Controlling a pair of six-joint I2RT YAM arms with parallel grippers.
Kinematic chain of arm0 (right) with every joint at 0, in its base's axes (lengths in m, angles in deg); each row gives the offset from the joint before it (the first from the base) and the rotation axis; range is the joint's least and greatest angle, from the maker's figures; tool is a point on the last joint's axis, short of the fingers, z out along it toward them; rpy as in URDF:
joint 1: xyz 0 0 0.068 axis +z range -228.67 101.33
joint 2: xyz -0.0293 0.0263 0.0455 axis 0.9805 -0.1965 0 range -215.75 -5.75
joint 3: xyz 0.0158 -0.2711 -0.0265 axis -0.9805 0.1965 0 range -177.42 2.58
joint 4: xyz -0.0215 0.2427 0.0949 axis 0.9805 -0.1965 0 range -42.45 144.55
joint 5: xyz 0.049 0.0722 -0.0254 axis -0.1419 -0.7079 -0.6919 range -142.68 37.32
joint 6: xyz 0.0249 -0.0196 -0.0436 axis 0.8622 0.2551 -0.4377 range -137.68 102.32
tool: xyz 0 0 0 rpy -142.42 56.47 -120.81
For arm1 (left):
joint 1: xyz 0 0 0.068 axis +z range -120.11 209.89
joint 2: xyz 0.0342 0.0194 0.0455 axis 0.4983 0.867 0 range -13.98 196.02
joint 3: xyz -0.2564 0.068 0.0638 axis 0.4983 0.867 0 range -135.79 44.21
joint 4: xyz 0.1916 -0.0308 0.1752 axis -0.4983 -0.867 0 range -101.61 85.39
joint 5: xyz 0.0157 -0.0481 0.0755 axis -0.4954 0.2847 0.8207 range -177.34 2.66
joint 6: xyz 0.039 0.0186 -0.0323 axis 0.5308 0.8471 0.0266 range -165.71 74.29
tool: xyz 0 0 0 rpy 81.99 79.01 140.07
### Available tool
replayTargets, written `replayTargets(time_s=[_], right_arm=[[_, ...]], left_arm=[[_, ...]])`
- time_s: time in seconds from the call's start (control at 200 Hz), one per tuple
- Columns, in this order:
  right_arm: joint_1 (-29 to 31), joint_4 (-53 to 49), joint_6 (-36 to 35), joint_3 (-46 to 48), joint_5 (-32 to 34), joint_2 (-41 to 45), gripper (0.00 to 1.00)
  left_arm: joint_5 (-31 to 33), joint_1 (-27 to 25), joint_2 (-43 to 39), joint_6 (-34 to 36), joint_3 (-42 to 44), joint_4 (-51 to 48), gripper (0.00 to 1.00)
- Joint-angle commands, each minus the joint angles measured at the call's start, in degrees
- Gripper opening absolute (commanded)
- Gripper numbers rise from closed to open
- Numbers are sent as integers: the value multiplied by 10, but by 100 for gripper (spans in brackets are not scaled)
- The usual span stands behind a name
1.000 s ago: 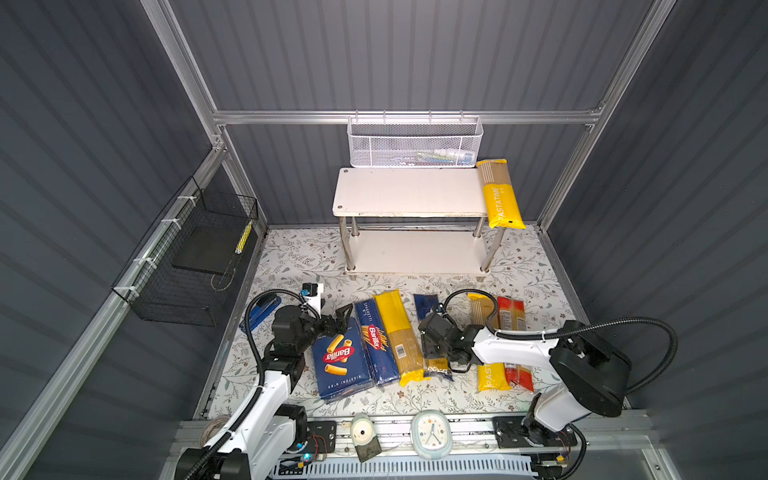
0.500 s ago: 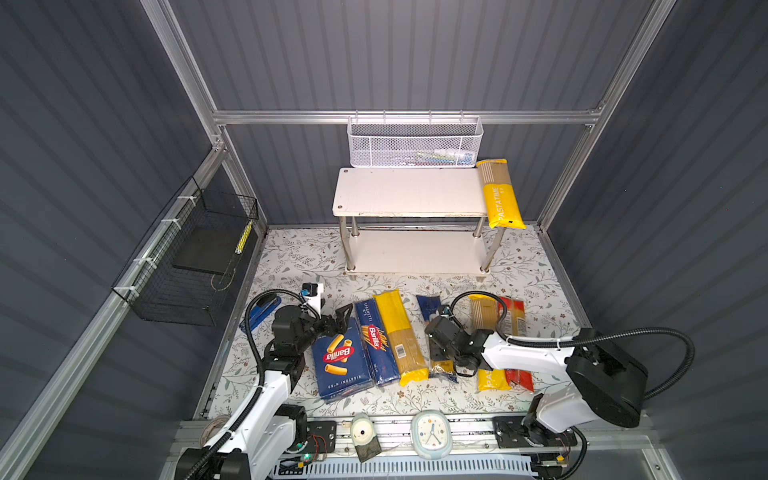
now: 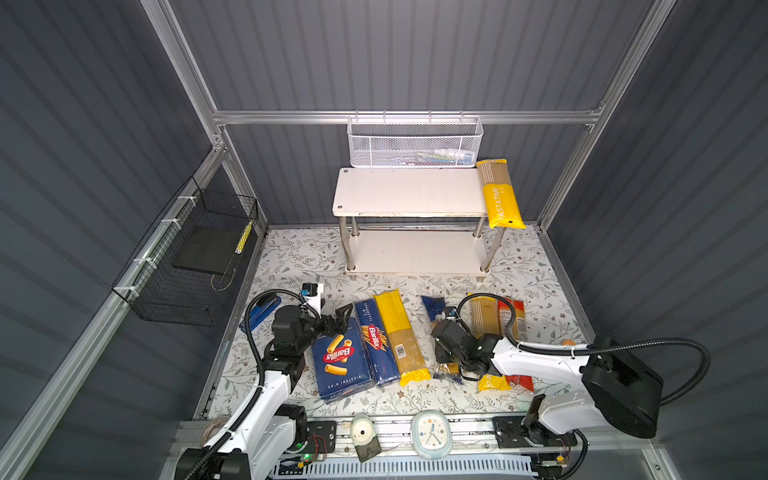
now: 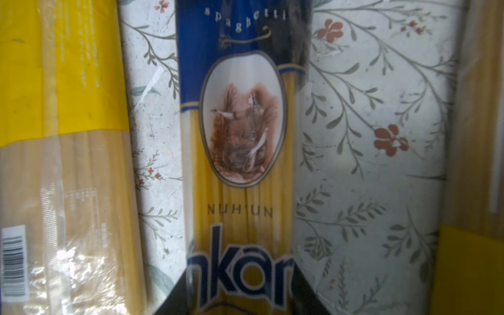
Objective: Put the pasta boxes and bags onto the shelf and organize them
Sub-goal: 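Lift the ankara bag upright with the right gripper toward the shelf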
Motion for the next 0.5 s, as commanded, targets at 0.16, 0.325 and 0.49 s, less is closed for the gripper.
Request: replayTargets(time_s=[0.16, 0.325, 0.49], right_arm=[[-6, 49, 5, 33, 29, 71, 32], [-15, 64, 8, 58, 29, 108, 30], [-23, 77, 12, 80, 19, 146, 29]], left_arm=[[1, -3, 2, 4, 1, -6, 100], [1, -3, 2, 4, 1, -5, 100], [0, -3, 2, 5, 1, -4, 100]])
